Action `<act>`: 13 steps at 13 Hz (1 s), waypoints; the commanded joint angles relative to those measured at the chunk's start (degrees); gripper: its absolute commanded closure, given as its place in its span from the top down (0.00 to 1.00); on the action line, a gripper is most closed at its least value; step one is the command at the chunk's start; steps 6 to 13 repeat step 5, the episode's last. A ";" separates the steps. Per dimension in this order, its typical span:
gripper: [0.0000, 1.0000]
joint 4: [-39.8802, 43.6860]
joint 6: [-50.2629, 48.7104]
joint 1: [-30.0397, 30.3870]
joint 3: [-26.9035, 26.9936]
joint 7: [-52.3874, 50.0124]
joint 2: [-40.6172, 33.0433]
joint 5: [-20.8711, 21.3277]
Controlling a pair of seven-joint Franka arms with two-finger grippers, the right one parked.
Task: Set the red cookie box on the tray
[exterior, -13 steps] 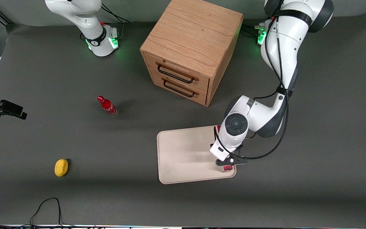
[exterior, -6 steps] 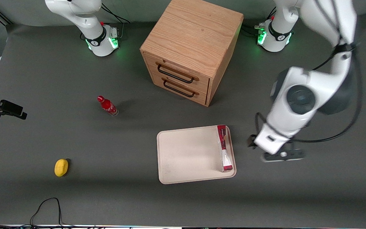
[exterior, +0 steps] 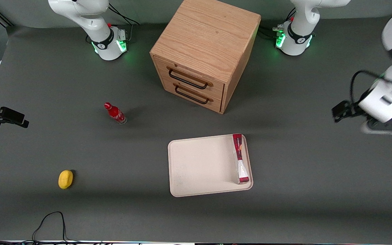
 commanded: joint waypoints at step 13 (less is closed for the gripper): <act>1.00 -9.85 -2.73 4.08 -1.16 6.81 -12.48 -1.47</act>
